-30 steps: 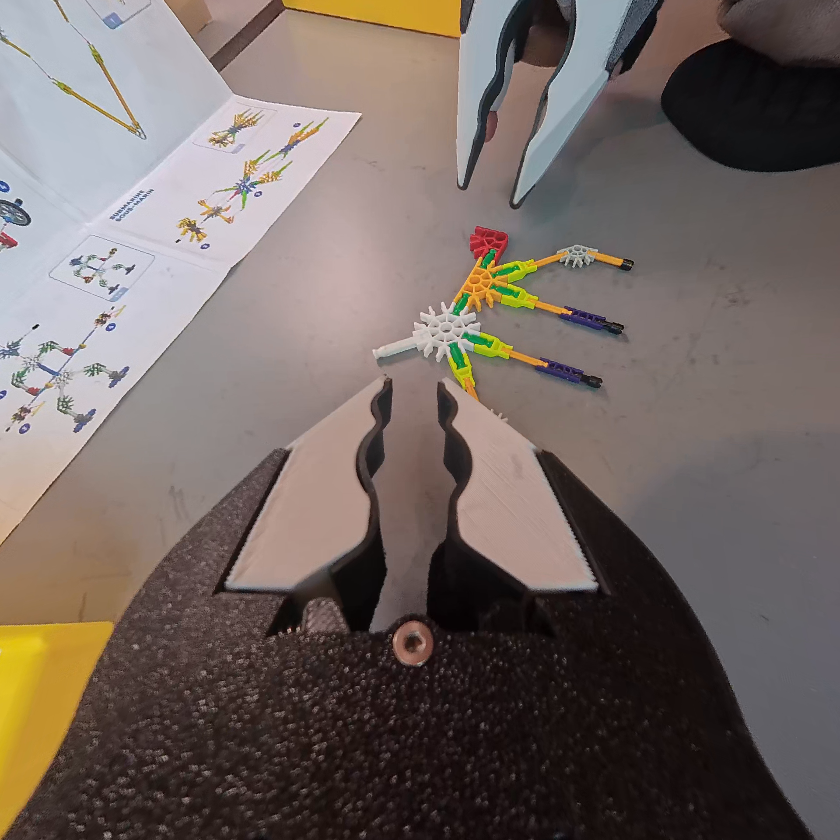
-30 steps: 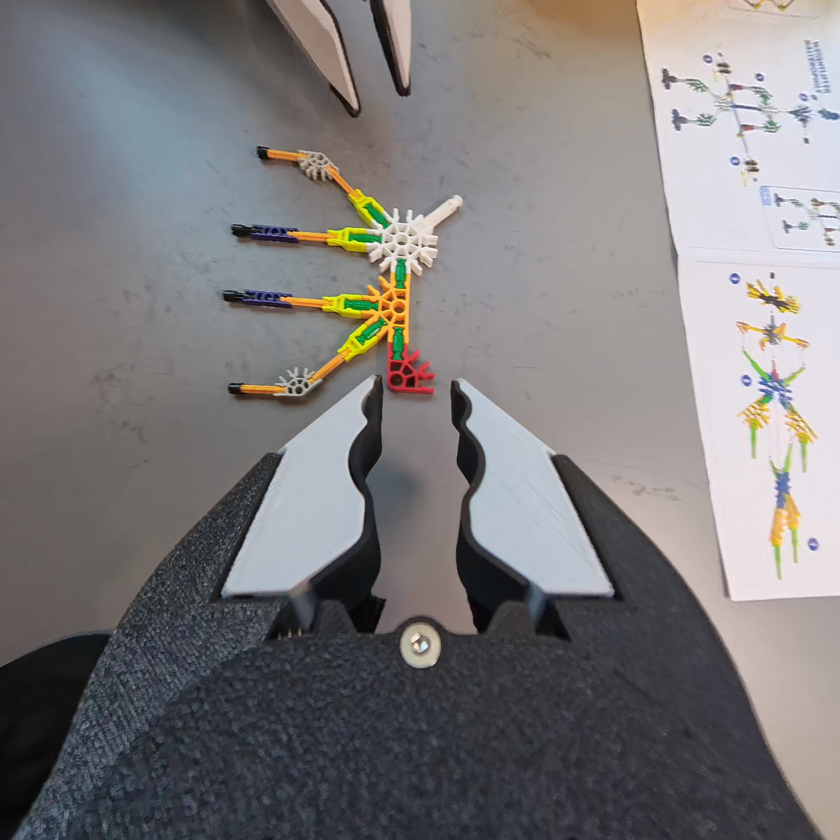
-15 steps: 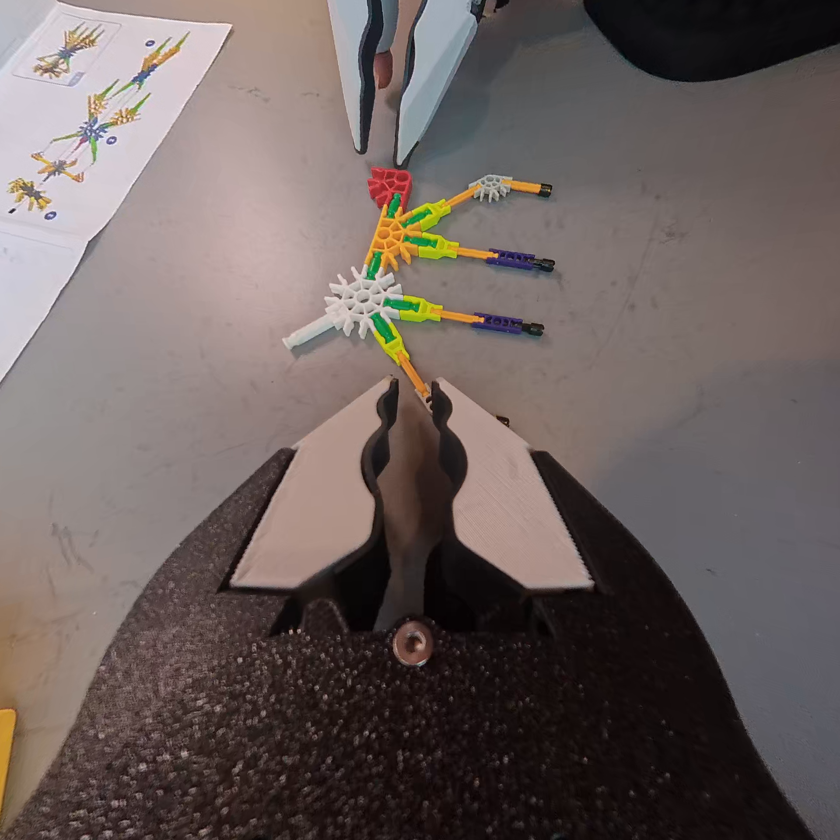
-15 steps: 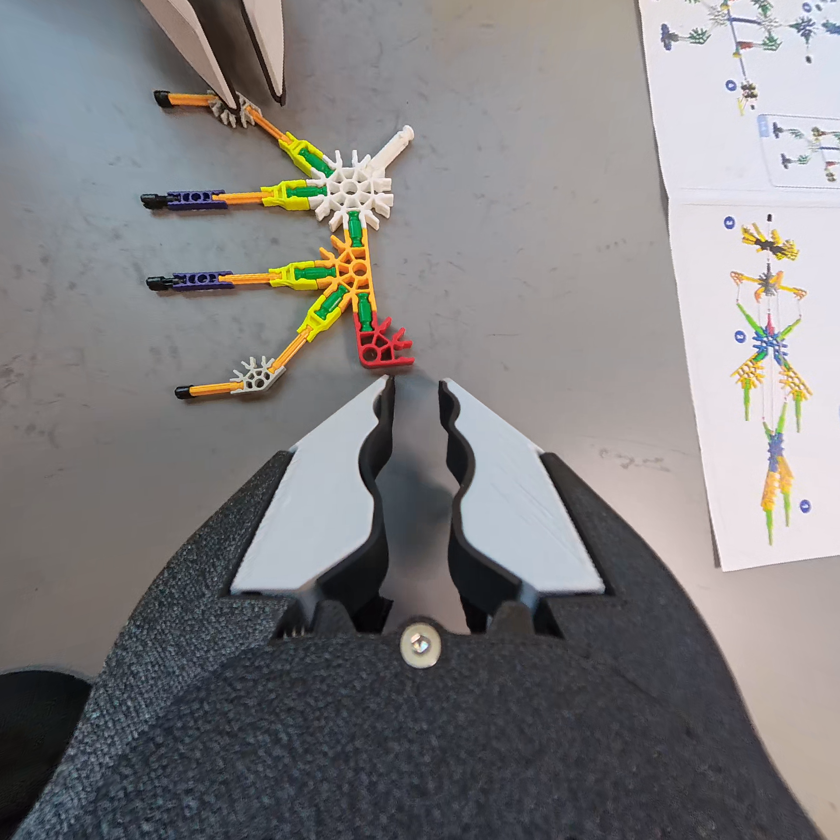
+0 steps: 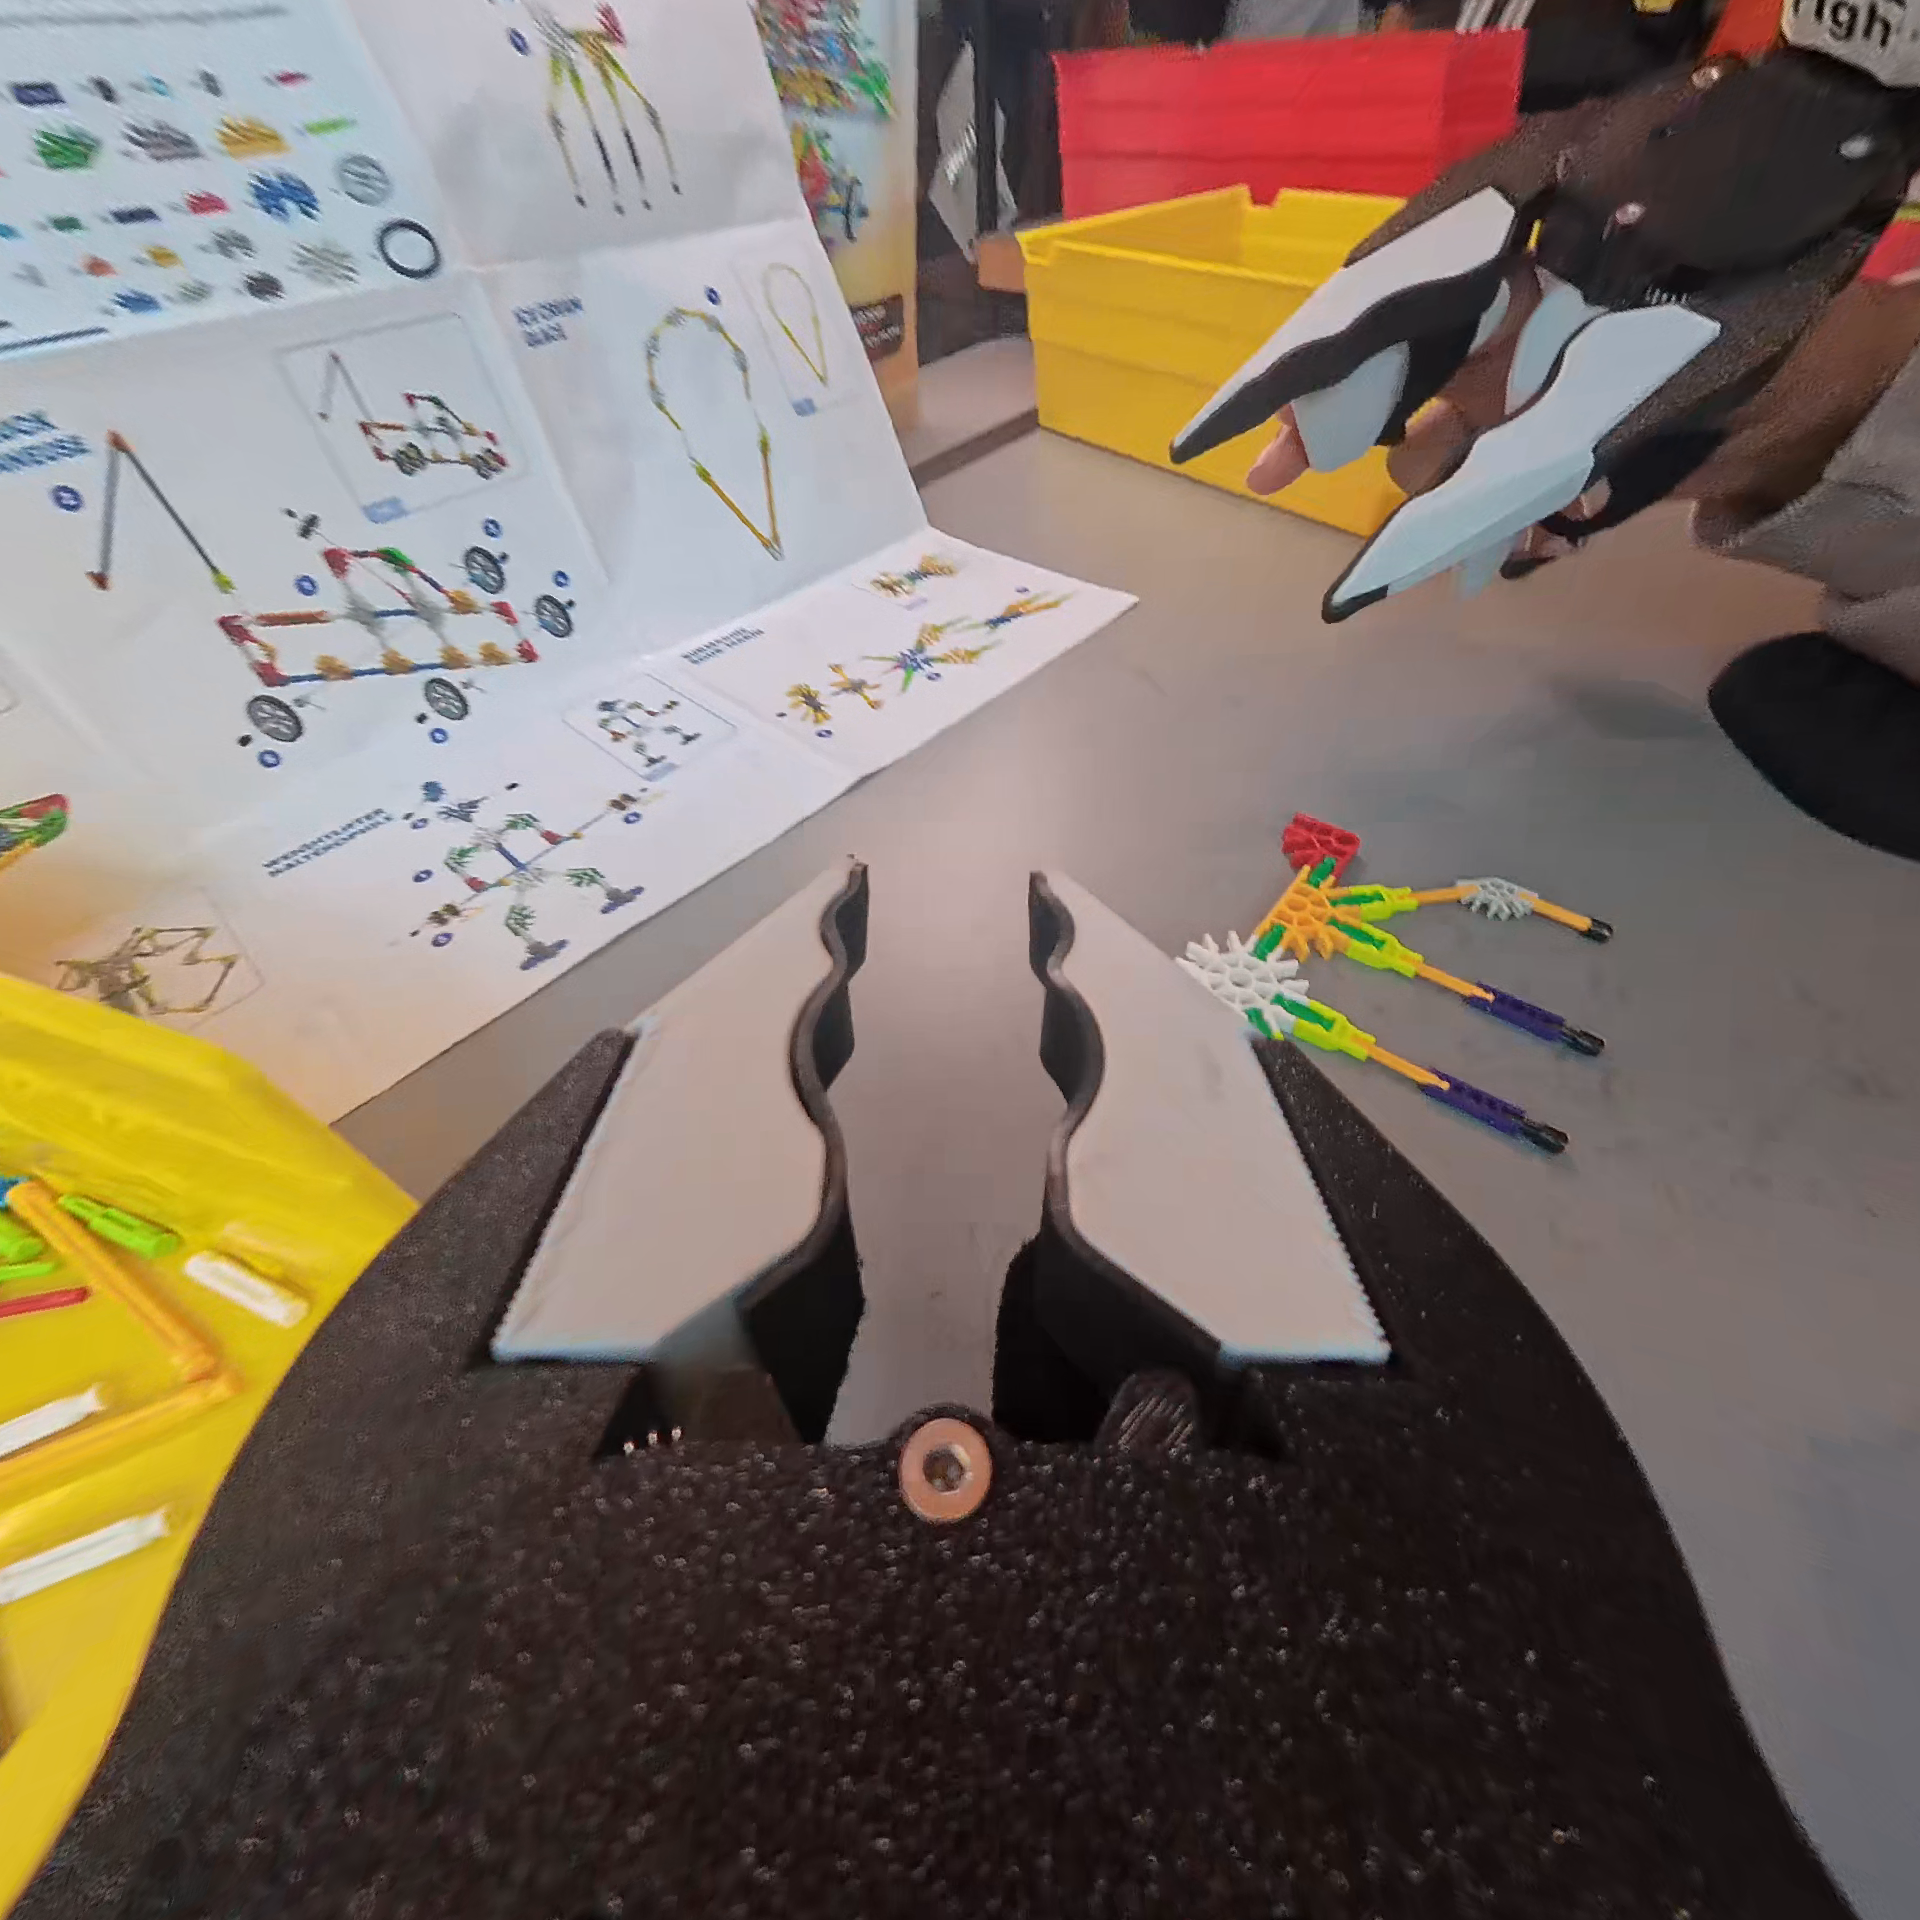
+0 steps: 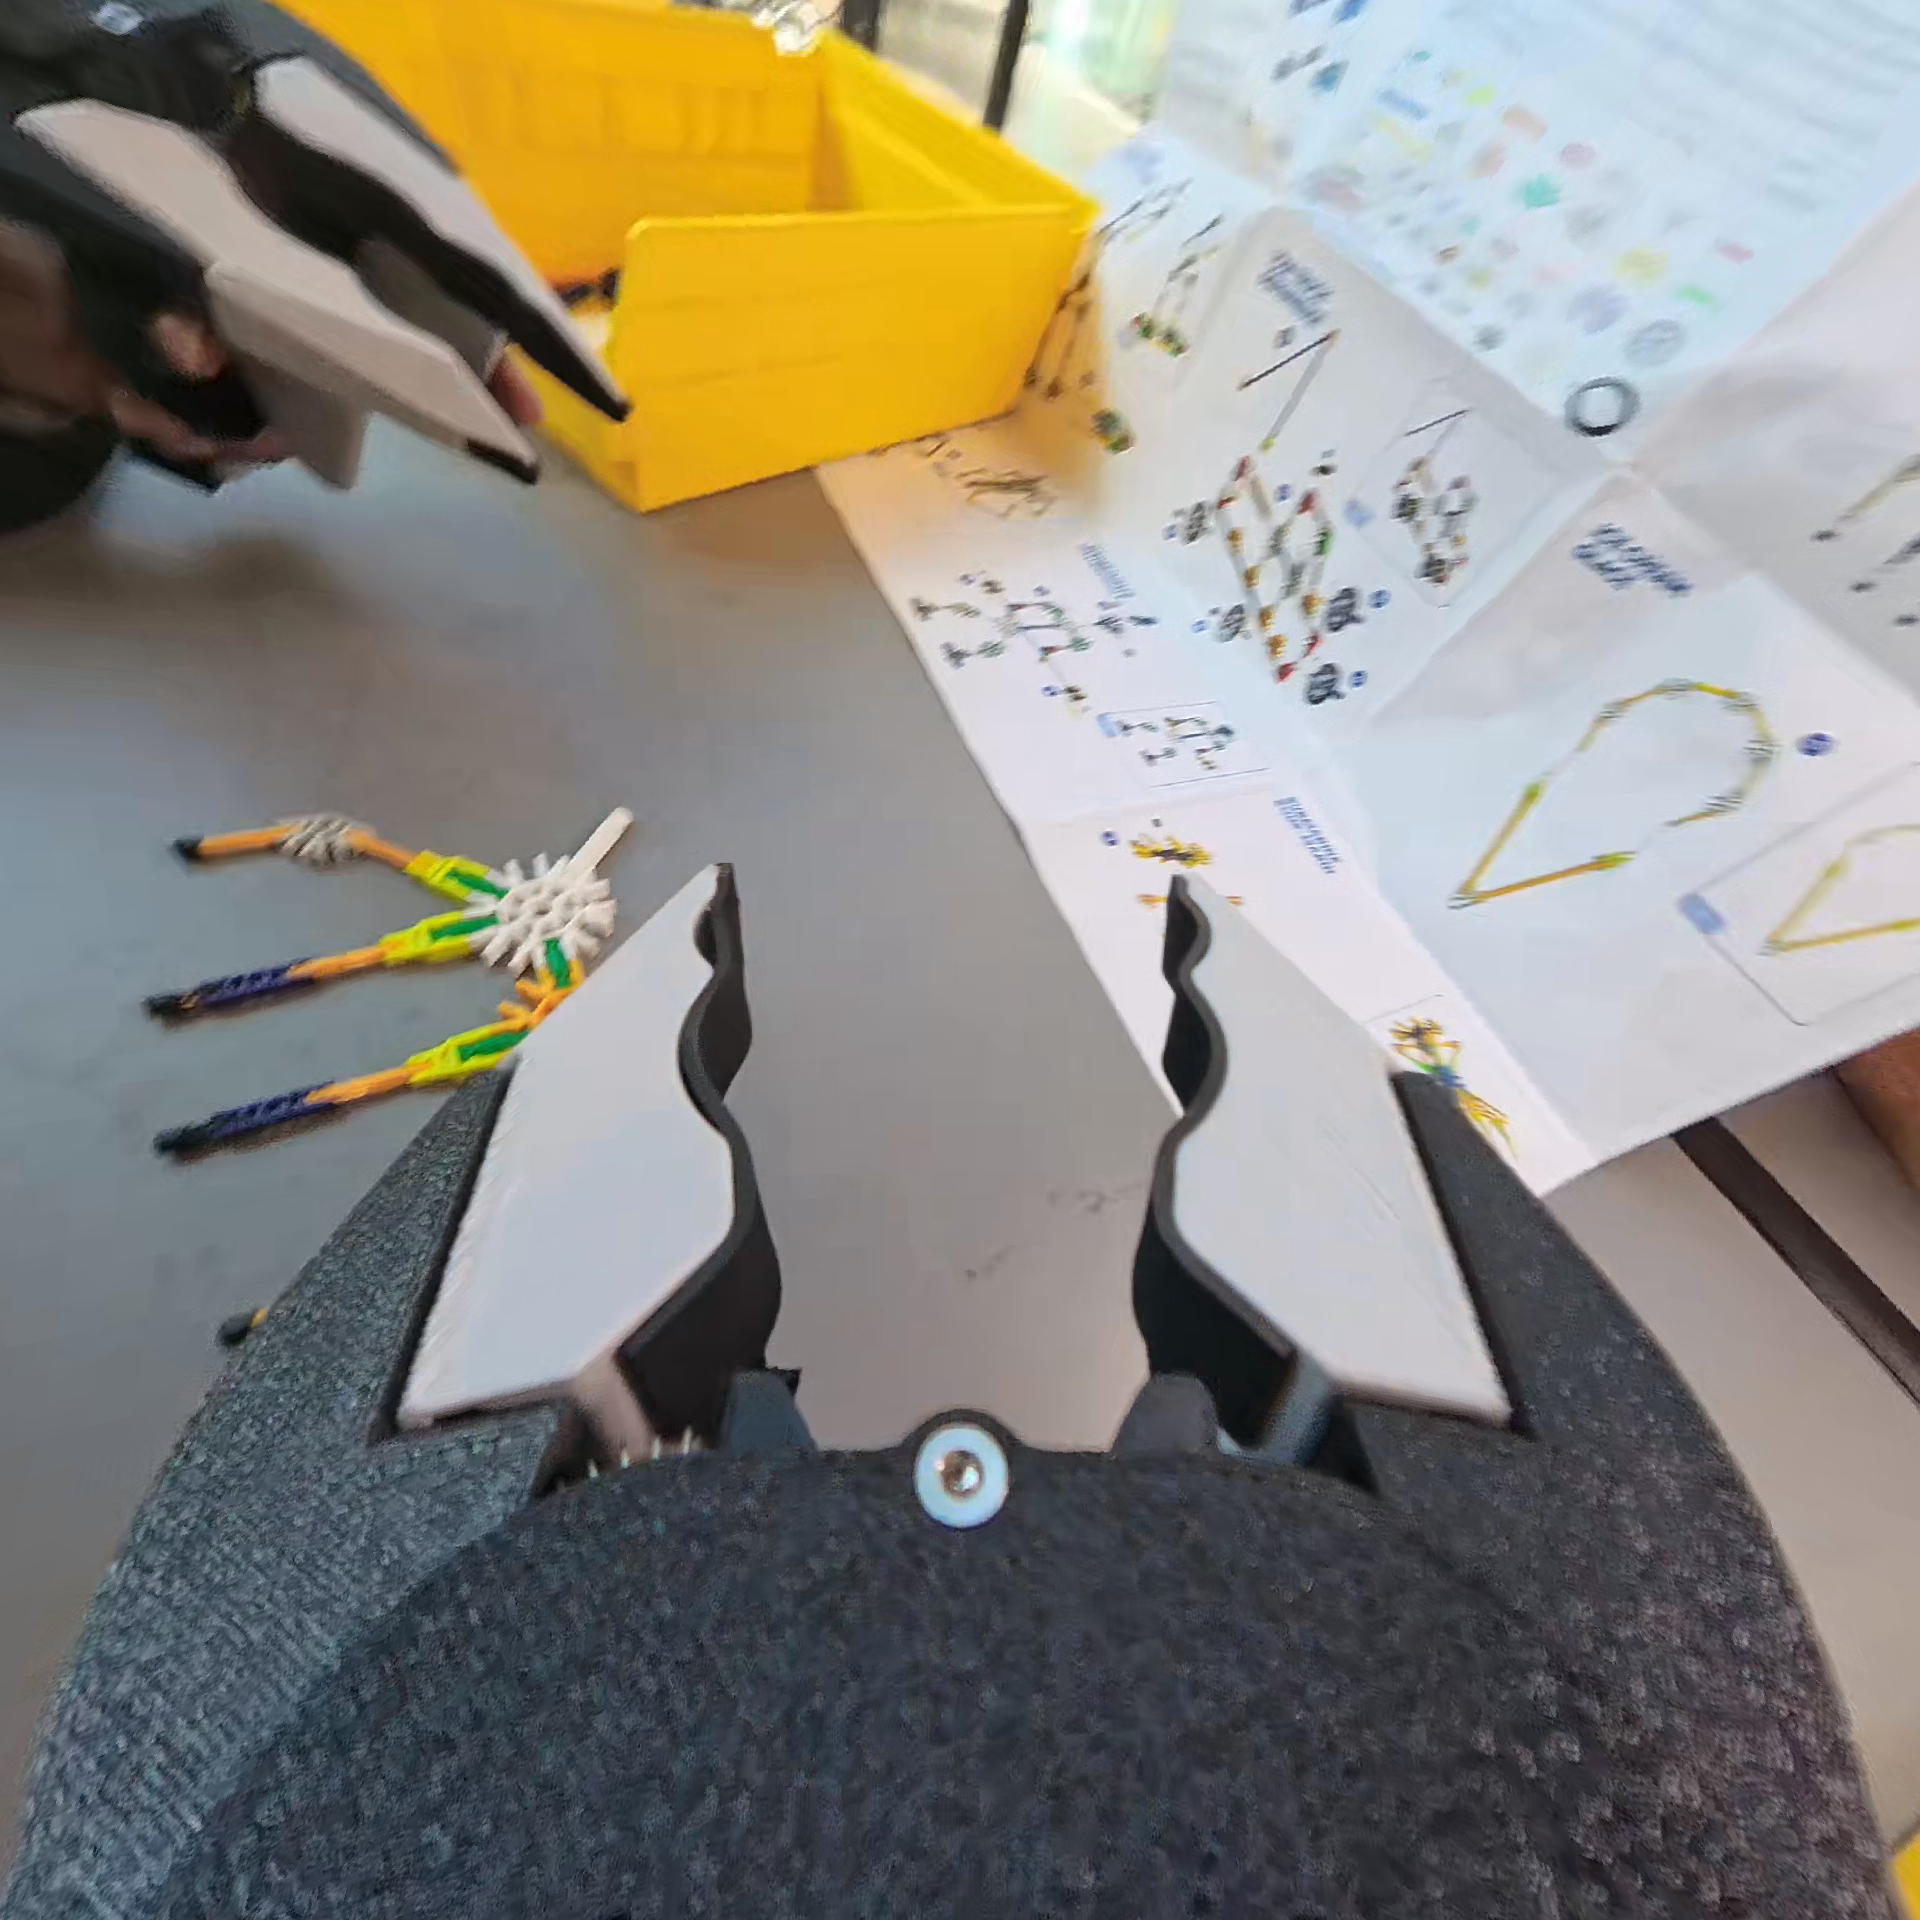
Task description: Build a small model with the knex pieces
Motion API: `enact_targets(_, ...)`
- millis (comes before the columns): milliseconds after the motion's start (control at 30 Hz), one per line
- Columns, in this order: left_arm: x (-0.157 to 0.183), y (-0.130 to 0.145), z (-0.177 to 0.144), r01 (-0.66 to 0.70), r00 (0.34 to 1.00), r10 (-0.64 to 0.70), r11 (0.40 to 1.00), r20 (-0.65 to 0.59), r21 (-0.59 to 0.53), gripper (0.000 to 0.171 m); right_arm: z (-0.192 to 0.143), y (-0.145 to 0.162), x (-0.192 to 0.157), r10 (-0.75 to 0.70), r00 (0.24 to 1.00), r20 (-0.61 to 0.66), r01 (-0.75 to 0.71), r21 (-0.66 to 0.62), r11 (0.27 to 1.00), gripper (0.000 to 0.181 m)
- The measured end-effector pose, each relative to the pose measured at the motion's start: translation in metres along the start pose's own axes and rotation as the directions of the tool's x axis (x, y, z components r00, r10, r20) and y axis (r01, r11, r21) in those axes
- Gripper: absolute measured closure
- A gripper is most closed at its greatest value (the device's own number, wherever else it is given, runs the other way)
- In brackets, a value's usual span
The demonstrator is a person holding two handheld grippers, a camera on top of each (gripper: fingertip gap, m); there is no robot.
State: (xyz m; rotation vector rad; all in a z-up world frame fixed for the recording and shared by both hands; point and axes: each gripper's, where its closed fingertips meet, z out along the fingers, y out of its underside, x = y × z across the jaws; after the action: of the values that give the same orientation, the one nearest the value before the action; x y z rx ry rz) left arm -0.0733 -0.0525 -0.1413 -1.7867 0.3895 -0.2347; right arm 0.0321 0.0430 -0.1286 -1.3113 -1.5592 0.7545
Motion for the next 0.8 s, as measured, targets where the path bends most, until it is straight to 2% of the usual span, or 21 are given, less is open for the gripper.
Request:
enact_targets(100,-0.016,-0.011,-0.007,-0.004,0.996,-0.003,0.997,0.085,0.077,0.137,-0.009,-0.017,0.034,0.164,0.970,-0.177,-0.138,0.153,0.979,0.092)
enact_targets(167,-0.024,-0.015,-0.009,0.006,0.991,-0.021,0.993,0.130,0.115,0.136,-0.017,-0.017,0.047,0.297,0.928,-0.224,-0.245,0.234,0.941,0.093)
enact_targets(233,-0.030,-0.017,-0.010,0.046,0.986,-0.069,0.988,0.151,0.151,0.136,-0.021,-0.007,0.051,0.359,0.894,-0.268,-0.293,0.258,0.921,0.095)
enact_targets(333,-0.040,-0.025,-0.008,0.107,0.975,-0.144,0.972,0.172,0.207,0.136,-0.020,0.011,0.047,0.338,0.881,-0.332,-0.283,0.204,0.937,0.096)
enact_targets(467,-0.054,-0.046,0.004,0.162,0.954,-0.219,0.950,0.203,0.267,0.140,-0.019,0.015,0.045,0.306,0.883,-0.355,-0.256,0.181,0.949,0.100)
enact_targets(600,-0.059,-0.045,0.023,0.204,0.941,-0.265,0.941,0.209,0.271,0.145,-0.020,0.020,0.049,0.316,0.880,-0.355,-0.267,0.181,0.946,0.101)
enact_targets(733,-0.044,-0.019,0.029,0.091,0.973,-0.120,0.985,0.195,0.149,0.146,-0.021,0.020,0.052,0.323,0.878,-0.352,-0.272,0.188,0.944,0.101)
enact_targets(800,-0.036,-0.015,0.026,0.061,0.982,-0.083,0.990,0.171,0.128,0.146,-0.020,0.021,0.052,0.317,0.880,-0.354,-0.267,0.183,0.946,0.101)
